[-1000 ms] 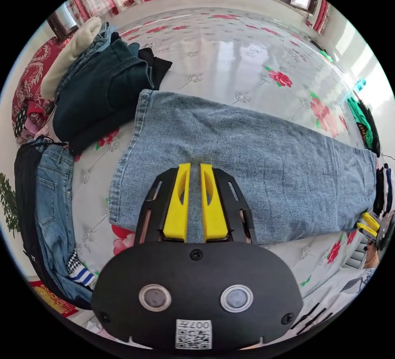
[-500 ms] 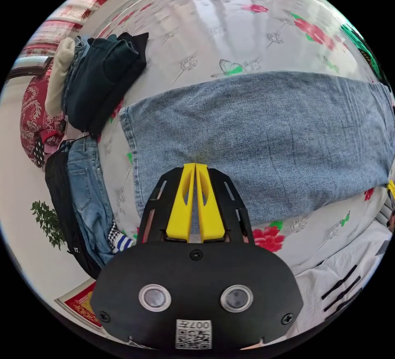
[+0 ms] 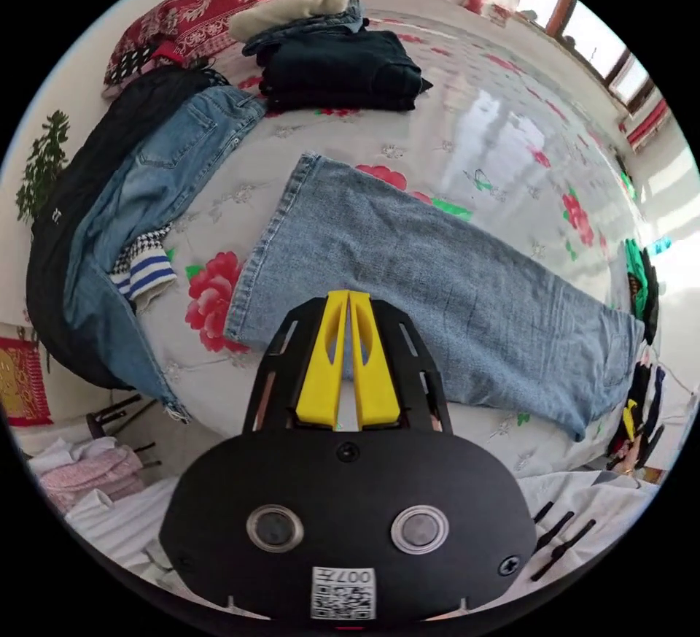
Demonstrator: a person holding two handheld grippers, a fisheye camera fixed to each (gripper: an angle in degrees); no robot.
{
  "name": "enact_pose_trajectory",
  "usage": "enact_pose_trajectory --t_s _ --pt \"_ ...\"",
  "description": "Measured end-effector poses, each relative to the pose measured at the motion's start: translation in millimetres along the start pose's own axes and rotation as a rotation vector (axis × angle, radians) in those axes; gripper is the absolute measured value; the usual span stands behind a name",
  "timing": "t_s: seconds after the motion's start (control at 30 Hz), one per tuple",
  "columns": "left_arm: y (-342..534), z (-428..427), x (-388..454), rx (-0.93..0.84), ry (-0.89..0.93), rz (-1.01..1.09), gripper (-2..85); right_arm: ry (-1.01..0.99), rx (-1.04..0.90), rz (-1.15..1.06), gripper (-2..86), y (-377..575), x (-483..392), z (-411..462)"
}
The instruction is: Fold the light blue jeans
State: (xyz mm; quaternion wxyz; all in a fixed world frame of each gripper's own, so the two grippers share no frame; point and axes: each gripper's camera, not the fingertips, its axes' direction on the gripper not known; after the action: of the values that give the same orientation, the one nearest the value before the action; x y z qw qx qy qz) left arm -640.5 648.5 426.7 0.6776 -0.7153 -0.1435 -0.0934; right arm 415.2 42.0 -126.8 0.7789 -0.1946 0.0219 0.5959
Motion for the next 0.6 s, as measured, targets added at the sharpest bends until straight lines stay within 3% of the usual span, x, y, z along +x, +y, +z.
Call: enact_pose_trajectory --t_s 0.13,0.23,0.43,0.6 --pt "17.2 5.3 -37.1 0.004 0.135 -0.218 -1.0 -0.152 0.008 0.257 9.0 -27.6 59.0 24.0" --pt "28.5 8.9 -61.6 0.002 0.150 -0.318 -0.9 -0.198 -0.010 0.276 7.9 -34.8 66.5 31.7" --pt "43.7 10.8 -104.8 0.009 0.118 -0.372 -0.3 0.009 0.119 0.079 6.7 -34.2 22.6 -12.8" --pt "55.4 22.3 -142.5 0.047 0.216 -0.449 6.6 0.145 0.064 0.122 6.3 -34.2 19.7 -15.6"
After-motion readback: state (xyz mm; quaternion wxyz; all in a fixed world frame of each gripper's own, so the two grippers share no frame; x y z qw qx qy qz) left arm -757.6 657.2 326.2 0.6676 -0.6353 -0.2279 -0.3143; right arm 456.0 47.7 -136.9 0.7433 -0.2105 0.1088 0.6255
